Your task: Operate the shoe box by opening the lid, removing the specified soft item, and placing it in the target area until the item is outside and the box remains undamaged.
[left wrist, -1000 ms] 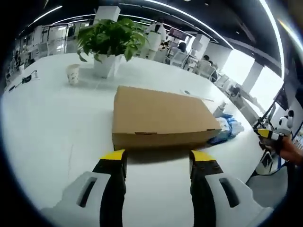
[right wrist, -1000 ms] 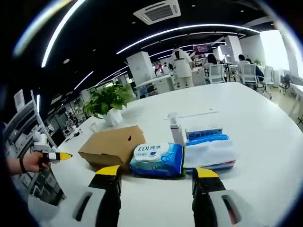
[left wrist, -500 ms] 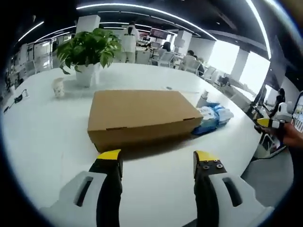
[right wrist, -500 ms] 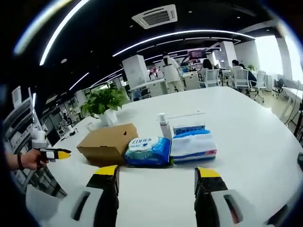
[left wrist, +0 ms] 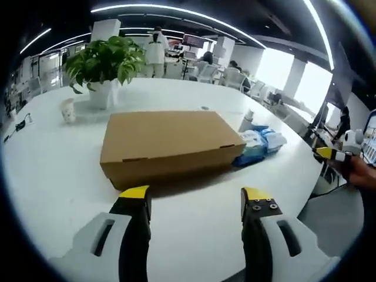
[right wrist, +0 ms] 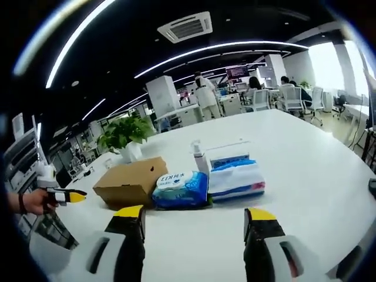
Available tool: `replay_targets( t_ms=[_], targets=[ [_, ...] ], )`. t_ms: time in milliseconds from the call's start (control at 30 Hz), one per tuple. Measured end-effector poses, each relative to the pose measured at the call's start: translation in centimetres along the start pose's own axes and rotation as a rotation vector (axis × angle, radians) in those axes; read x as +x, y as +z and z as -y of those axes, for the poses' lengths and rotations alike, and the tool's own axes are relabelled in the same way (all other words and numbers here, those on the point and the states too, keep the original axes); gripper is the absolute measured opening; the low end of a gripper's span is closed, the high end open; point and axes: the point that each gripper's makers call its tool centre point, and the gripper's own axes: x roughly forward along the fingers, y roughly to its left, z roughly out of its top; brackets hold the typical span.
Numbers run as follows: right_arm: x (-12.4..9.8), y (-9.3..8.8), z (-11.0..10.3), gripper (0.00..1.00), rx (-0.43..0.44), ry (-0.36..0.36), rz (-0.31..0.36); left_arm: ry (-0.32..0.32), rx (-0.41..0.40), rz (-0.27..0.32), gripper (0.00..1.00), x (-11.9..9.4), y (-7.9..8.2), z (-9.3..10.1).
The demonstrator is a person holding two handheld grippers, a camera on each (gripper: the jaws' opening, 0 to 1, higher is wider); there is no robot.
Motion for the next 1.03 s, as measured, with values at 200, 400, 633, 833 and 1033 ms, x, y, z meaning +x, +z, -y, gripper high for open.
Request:
replay_targets(
  t_ms=[200,400,633,833,1033],
  targets=[
    [0.0,-0.4,-0.6,0.67,-0.015,0.015,-0.009,-0.006,0.008,0.008,0.62,0.3,0.1,0.5],
    [0.0,-0.7,-0.4,0.67,-0.002,0.012,-0.011,-0.015,0.015,0.011,0.62,0.4,0.1,0.9],
    [-0.2,-0.4,0.1,0.67,0.033,-0.001,0.007,0.001,0.007,0.01,0.62,-0.1,-0.2,-0.2],
    [-0.1,-0.5,-0.1,0.67,0.036,0.005,0.0,0.009,0.004,0.011,0.62,-0.4,-0.4,-0.5],
    [-0.2,-0.5,0.0,0.67,0.04,0.001,0.003,0.005,0.001,0.013,0.62,-0.3,-0.4,-0.3]
  ],
)
